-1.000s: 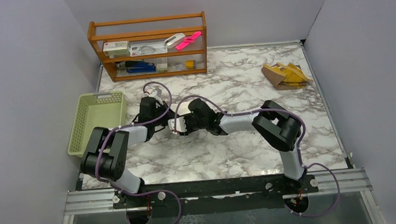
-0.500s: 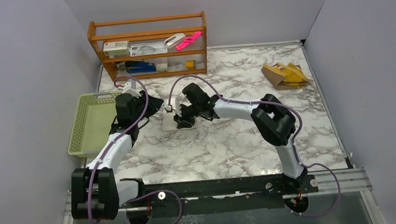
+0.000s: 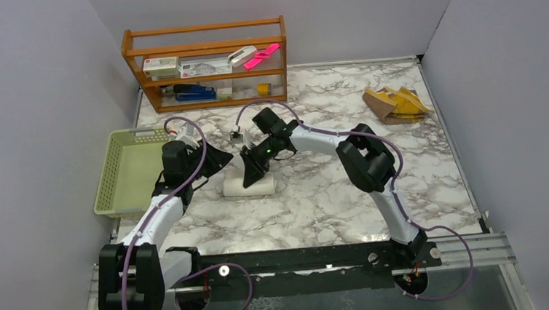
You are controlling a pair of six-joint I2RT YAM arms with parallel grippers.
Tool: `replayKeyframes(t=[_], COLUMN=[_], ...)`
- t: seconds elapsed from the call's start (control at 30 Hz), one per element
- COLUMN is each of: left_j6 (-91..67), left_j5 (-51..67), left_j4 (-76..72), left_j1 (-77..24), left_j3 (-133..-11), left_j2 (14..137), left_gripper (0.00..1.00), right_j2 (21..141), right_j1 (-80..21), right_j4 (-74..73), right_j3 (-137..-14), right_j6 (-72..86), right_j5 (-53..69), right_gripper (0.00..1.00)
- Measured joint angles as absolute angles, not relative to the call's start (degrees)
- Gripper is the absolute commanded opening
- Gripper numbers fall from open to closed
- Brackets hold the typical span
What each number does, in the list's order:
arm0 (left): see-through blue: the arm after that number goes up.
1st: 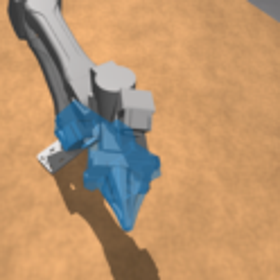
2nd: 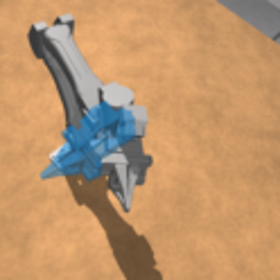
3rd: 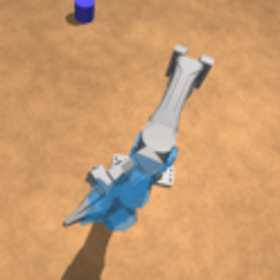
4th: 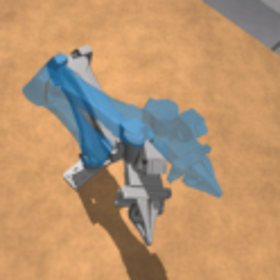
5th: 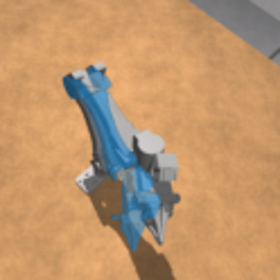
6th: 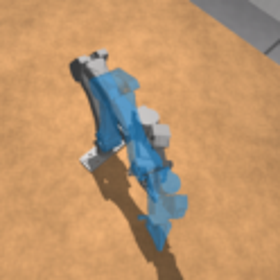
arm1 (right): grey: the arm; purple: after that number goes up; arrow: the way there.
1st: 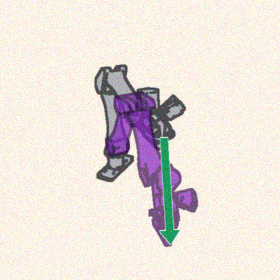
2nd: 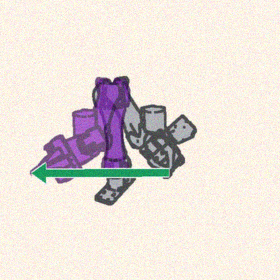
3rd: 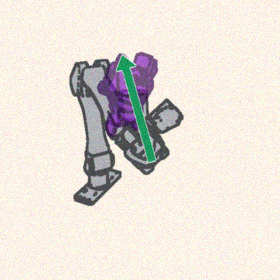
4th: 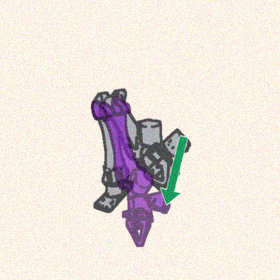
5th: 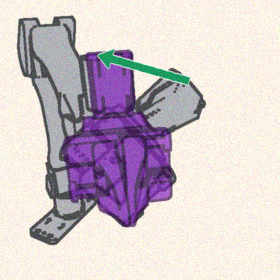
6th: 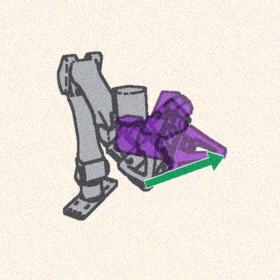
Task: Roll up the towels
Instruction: Roll the towel at the center of the board.
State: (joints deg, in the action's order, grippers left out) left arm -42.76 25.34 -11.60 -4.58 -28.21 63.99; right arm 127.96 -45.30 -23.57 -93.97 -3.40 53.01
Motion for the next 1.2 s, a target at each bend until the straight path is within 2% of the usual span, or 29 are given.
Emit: replayKeyframes(t=[0.3, 0.63, 0.73, 0.8, 0.83, 0.87, 1.03, 1.2], left_j6=[-44.7, -46.9, -46.9, -46.8, -46.8, -46.7, -45.3, -44.0], left_j5=[27.9, 29.0, 28.9, 28.6, 28.3, 27.8, 25.2, 24.4], left_j4=[-12.4, -14.1, -14.5, -14.6, -14.8, -15.0, -17.0, -19.3], left_j1=[-4.7, -6.1, -6.1, -6.1, -6.1, -6.1, -6.4, -6.7], left_j3=[-22.9, -17.4, -15.8, -15.5, -15.3, -15.2, -15.2, -15.6], left_j2=[61.1, 58.8, 59.3, 60.0, 60.4, 60.7, 63.0, 66.9], left_gripper=[0.25, 0.24, 0.25, 0.25, 0.24, 0.25, 0.24, 0.24], right_j2=[137.0, 140.0, 140.1, 140.2, 140.2, 140.0, 136.6, 127.5], right_j1=[-43.0, -42.6, -42.6, -42.6, -42.7, -42.7, -43.2, -44.1], right_j4=[-27.2, -27.5, -27.5, -27.6, -27.6, -27.7, -26.4, -19.0], right_j3=[-103.1, -105.8, -105.9, -105.9, -105.9, -106.0, -103.5, -92.1], right_j6=[4.9, 9.0, 9.4, 9.6, 9.9, 10.0, 9.1, 5.2], right_j5=[57.2, 58.9, 59.0, 59.2, 59.5, 59.9, 58.0, 47.7], right_gripper=[0.28, 0.38, 0.48, 0.65, 0.81, 0.87, 0.92, 0.93])
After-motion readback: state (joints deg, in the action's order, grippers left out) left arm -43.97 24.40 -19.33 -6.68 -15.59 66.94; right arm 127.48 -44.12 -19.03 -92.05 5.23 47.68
